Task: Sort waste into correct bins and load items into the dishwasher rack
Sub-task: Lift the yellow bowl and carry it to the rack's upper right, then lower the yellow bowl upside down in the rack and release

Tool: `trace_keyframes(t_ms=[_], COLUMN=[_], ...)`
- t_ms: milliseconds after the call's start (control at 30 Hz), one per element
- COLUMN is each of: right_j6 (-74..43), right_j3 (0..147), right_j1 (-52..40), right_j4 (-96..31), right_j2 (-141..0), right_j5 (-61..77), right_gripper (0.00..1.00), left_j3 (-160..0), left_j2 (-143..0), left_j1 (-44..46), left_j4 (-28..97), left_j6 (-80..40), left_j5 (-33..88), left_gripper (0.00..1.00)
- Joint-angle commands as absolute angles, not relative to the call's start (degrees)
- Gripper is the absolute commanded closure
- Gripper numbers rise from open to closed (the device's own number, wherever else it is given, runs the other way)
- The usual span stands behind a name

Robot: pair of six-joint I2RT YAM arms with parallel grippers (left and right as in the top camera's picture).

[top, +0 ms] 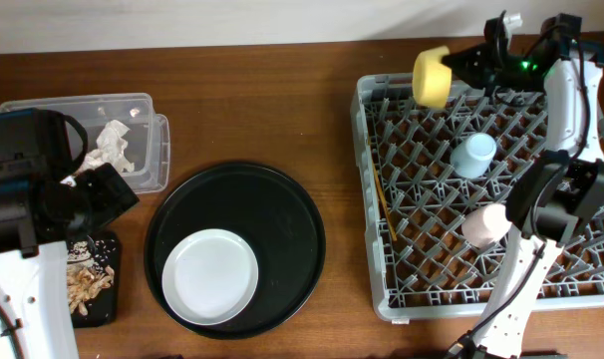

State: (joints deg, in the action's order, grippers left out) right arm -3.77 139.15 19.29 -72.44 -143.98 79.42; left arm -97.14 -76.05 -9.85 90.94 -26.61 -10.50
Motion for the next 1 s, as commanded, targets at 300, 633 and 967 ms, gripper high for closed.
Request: trace_keyframes(t_ms=[300,633,967], right_j6=[-8.05,-9.54,-9.43], right_j3=[139.17,139.44,148.9], right_j1=[23.31,29.3,35.53], right_j4=[-77.87,-79.64,-86.35], right_j2=[-143.72,-142.34,-130.02], right_j5=[63.9,56.9,44.14], right_gripper=[0.76,0.67,0.63], left_j3=[-97.76,-97.76,-97.76], left_j2=[-75.35,-75.35,-75.35], left_j1=[-10.2,-10.2,-10.2], left_j4=[90.98,90.98,90.98], left_j6=[-27.14,-27.14,-27.14], left_j5=[-10.31,-10.31,-10.31], left_gripper=[0.01,0.01,0.01])
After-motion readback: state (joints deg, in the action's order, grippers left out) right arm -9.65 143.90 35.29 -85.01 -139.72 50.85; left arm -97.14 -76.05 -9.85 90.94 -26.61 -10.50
